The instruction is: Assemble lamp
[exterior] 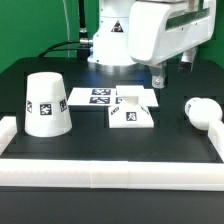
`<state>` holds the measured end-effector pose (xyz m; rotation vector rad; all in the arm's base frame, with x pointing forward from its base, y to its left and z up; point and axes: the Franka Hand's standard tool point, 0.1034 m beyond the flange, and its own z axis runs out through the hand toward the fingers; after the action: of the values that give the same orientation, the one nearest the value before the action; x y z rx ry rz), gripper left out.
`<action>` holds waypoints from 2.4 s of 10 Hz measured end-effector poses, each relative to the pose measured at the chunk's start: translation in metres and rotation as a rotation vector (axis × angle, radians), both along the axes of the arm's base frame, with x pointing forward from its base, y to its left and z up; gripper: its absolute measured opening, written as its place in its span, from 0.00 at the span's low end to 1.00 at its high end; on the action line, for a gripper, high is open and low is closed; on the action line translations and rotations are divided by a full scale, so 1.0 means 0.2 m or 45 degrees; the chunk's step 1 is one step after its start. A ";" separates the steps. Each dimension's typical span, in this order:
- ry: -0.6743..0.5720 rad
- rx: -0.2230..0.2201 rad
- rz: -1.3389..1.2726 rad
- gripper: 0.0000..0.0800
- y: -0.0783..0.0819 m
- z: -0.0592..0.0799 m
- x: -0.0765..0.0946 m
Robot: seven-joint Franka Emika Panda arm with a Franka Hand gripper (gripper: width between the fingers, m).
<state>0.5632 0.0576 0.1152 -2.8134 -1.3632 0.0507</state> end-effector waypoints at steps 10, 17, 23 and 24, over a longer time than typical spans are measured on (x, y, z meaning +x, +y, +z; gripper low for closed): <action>-0.001 -0.012 -0.034 0.87 -0.26 -0.08 -0.49; -0.011 0.001 -0.609 0.87 -0.28 -0.13 -0.52; 0.002 0.021 -1.089 0.87 -0.31 -0.14 -0.50; 0.000 0.022 -1.112 0.87 -0.31 -0.18 -0.51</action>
Offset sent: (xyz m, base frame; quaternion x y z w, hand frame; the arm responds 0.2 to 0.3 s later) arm 0.0000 0.0000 0.0000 0.0000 0.0000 0.0000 1.0000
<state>0.4622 -0.0048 0.0792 -3.0991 -0.0456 0.0240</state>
